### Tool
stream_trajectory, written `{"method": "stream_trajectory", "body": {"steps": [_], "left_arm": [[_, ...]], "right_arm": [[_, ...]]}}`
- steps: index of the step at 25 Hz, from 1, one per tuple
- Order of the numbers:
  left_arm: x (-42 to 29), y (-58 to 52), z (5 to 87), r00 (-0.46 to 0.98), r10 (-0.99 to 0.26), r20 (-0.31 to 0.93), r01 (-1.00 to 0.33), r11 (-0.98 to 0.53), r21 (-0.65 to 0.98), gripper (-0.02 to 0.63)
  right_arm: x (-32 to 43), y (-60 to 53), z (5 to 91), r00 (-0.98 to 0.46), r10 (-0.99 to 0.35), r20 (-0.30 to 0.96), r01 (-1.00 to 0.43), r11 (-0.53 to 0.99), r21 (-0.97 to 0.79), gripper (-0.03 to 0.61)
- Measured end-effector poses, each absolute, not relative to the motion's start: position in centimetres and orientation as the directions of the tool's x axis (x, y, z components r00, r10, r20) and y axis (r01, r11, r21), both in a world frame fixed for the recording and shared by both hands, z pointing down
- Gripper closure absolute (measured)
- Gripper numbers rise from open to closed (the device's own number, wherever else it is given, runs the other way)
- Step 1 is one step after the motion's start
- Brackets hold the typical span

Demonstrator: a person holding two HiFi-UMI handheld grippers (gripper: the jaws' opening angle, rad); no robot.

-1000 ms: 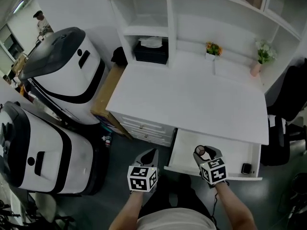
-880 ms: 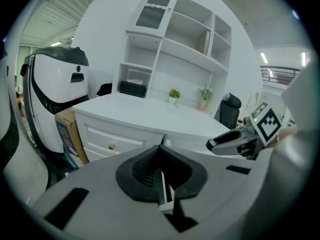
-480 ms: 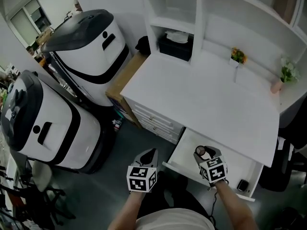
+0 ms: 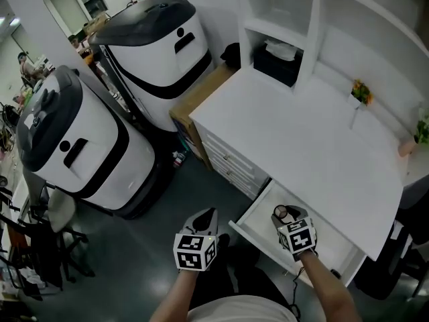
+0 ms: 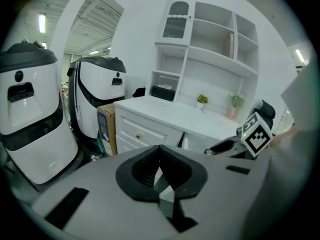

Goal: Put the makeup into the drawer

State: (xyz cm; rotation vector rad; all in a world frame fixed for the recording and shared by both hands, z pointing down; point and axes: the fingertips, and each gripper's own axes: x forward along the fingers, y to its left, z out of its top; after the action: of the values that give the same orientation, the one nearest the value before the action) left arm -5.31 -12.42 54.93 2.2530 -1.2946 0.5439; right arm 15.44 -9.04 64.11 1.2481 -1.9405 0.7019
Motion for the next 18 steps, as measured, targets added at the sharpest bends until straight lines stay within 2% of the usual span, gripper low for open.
{"method": "stream_trajectory", "body": {"steps": [18], "left_arm": [[-9.1,-9.5,55.3,0.323,-0.748,0.58,-0.946,-0.257,0.195,0.611]], "right_arm": [[15.0,-9.9,70.0,-0.305,-0.434,0.848,-0.872,0.484,-0.065,0.362]]}}
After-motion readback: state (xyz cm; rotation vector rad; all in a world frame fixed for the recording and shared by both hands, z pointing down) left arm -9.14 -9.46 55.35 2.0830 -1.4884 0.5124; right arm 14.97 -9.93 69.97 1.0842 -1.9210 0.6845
